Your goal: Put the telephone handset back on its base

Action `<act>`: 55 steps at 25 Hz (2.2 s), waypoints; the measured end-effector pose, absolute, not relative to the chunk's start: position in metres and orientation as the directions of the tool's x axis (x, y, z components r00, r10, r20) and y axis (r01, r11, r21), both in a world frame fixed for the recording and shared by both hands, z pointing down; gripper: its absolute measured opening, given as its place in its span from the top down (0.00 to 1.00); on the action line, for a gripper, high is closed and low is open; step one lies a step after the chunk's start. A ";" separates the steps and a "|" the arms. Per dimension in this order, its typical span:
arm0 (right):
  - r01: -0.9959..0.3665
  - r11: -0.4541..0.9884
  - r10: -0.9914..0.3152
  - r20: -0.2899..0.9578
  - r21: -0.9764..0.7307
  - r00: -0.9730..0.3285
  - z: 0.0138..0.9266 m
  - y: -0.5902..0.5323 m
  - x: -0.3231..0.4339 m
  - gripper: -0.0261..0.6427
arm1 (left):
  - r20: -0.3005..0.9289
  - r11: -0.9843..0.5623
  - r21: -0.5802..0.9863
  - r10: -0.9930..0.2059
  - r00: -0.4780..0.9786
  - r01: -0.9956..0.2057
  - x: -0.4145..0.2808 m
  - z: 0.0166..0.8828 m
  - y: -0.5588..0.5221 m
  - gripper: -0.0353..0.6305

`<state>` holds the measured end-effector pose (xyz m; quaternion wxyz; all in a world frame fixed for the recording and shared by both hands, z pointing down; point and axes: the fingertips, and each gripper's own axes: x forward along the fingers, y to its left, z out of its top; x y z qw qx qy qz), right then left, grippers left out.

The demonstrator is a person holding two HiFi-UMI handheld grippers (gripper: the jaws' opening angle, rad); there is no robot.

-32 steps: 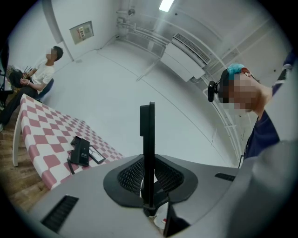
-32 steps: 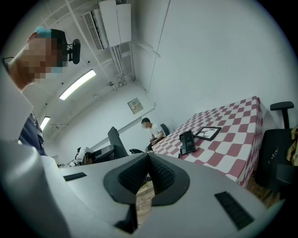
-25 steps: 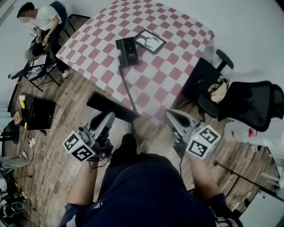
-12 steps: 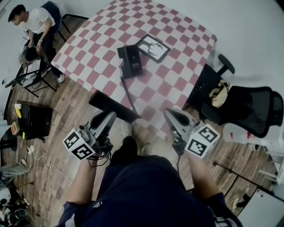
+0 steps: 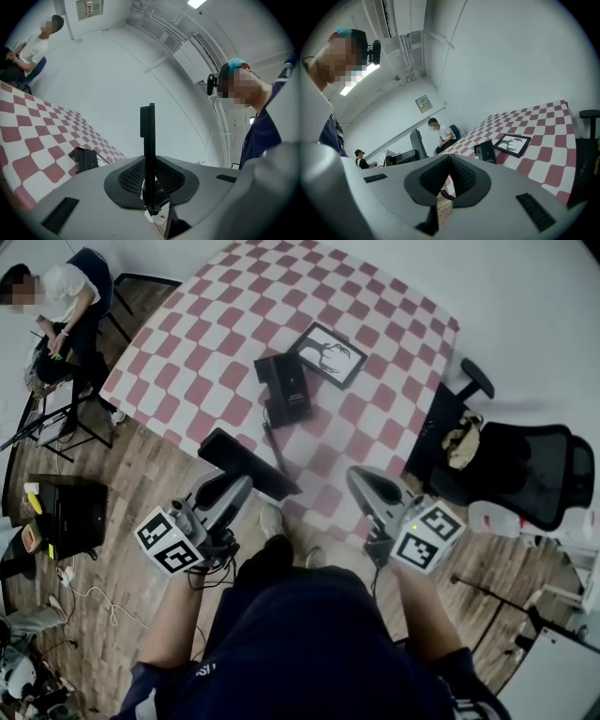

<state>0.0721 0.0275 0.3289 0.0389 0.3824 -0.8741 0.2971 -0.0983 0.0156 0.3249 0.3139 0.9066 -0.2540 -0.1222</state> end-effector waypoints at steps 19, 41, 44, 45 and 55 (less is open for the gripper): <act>-0.738 0.467 -0.669 0.351 -0.488 -0.656 0.343 -0.040 0.043 0.94 | -0.044 -0.680 0.670 -0.436 0.899 -0.297 -0.119 0.355 -0.065 0.81; -0.663 0.508 -0.557 0.377 -0.549 -0.740 0.395 -0.087 0.074 0.94 | 0.126 -0.670 0.661 -0.346 0.930 -0.339 -0.082 0.423 -0.125 0.81; -0.660 0.497 -0.547 0.387 -0.564 -0.743 0.405 -0.089 0.077 0.94 | 0.154 -0.665 0.668 -0.315 0.936 -0.334 -0.080 0.439 -0.135 0.81; -0.660 0.493 -0.544 0.391 -0.568 -0.743 0.409 -0.090 0.078 0.94 | 0.162 -0.664 0.670 -0.305 0.939 -0.331 -0.079 0.444 -0.138 0.81; -0.667 0.437 -0.521 0.435 -0.603 -0.734 0.442 -0.085 0.085 0.94 | 0.201 -0.652 0.693 -0.236 0.951 -0.308 -0.068 0.484 -0.163 0.81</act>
